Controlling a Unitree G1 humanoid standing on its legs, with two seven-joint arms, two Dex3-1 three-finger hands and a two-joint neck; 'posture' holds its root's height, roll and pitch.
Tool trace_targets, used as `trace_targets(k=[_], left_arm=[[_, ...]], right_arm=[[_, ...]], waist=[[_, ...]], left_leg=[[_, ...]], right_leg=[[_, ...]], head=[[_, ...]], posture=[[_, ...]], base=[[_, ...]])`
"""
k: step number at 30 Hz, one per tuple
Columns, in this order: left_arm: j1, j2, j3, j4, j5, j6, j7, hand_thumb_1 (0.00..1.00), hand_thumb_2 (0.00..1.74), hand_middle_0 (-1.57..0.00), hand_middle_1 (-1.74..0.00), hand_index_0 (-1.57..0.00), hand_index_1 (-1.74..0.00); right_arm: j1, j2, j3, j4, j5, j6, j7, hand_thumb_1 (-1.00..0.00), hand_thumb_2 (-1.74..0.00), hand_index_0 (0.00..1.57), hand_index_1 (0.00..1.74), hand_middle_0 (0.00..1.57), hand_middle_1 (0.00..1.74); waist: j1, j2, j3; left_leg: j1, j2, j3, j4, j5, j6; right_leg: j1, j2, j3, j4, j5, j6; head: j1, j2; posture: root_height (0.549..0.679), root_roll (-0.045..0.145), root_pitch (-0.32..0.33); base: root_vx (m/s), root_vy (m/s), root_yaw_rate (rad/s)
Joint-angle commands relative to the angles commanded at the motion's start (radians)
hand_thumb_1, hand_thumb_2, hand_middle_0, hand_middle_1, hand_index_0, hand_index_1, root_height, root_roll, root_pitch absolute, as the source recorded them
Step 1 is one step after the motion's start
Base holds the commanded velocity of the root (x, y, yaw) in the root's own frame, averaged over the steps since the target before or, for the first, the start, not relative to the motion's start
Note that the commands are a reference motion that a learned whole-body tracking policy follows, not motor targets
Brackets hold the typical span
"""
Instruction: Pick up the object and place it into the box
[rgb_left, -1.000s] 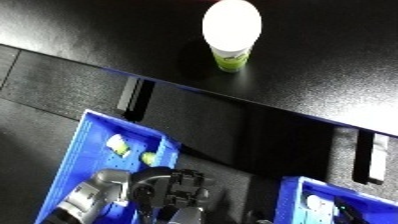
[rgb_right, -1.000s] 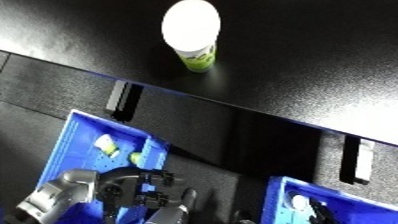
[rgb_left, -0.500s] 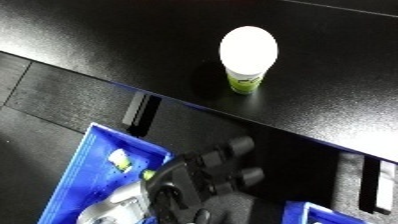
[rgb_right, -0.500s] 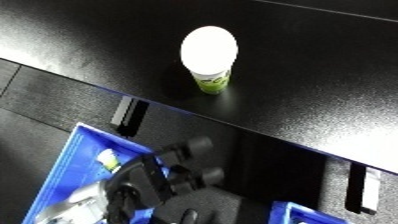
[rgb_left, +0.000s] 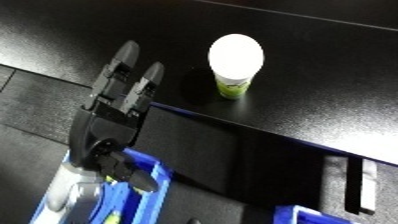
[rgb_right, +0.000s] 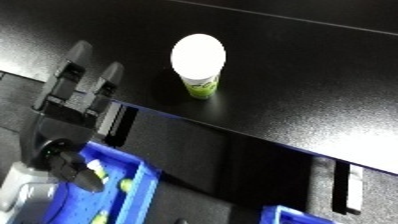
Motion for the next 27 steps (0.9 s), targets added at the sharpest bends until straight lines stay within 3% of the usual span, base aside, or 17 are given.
trace_targets(k=[6, 13, 20, 27], left_arm=[[-0.051, 0.013, -0.019, 0.026, 0.147, -0.007, 0.200, 0.00, 0.00, 0.00, 0.00, 0.00, 0.00], [-0.114, 0.057, -0.073, 0.096, 0.265, 0.064, 0.361, 0.00, 0.00, 0.00, 0.00, 0.00, 0.00], [-0.191, 0.093, -0.134, 0.220, 0.284, 0.127, 0.424, 0.00, 0.00, 0.00, 0.00, 0.00, 0.00], [-0.254, 0.093, -0.182, 0.352, 0.277, 0.169, 0.440, 0.00, 0.00, 0.00, 0.00, 0.00, 0.00]], right_arm=[[-0.009, -0.002, 0.011, 0.002, 0.017, -0.004, 0.009, 0.00, 0.00, 0.00, 0.00, 0.00, 0.00], [-0.020, -0.016, 0.034, -0.010, 0.017, 0.011, 0.016, 0.00, 0.00, 0.00, 0.00, 0.00, 0.00], [-0.045, -0.033, 0.055, -0.018, 0.009, 0.032, 0.029, 0.00, 0.00, 0.00, 0.00, 0.00, 0.00], [-0.065, -0.042, 0.071, -0.019, 0.000, 0.045, 0.037, 0.00, 0.00, 0.00, 0.00, 0.00, 0.00]], waist=[[-0.019, 0.000, -0.004], [-0.050, 0.003, -0.006], [-0.086, 0.004, -0.008], [-0.115, 0.001, -0.006]], left_leg=[[0.003, 0.008, 0.011, 0.003, 0.003, -0.0014], [0.002, 0.019, 0.026, 0.018, -0.001, 0.0003], [-0.004, 0.031, 0.048, 0.043, -0.010, 0.0030], [-0.010, 0.044, 0.065, 0.067, -0.020, 0.0070]], right_leg=[[-0.003, 0.0058, 0.010, 0.006, -0.002, -0.0006], [-0.012, 0.0108, 0.027, 0.016, -0.004, 0.0003], [-0.027, 0.0194, 0.049, 0.030, -0.006, 0.0003], [-0.045, 0.0286, 0.070, 0.045, -0.008, -0.0011]], head=[[-0.030, 0.008], [-0.073, 0.023], [-0.120, 0.037], [-0.166, 0.058]], posture=[[0.636, 0.034, -0.087], [0.634, 0.034, -0.094], [0.632, 0.033, -0.101], [0.630, 0.030, -0.105]], base=[[0.003, 0.010, -0.084], [0.010, 0.020, -0.082], [0.024, 0.023, -0.096], [0.023, 0.019, -0.078]])
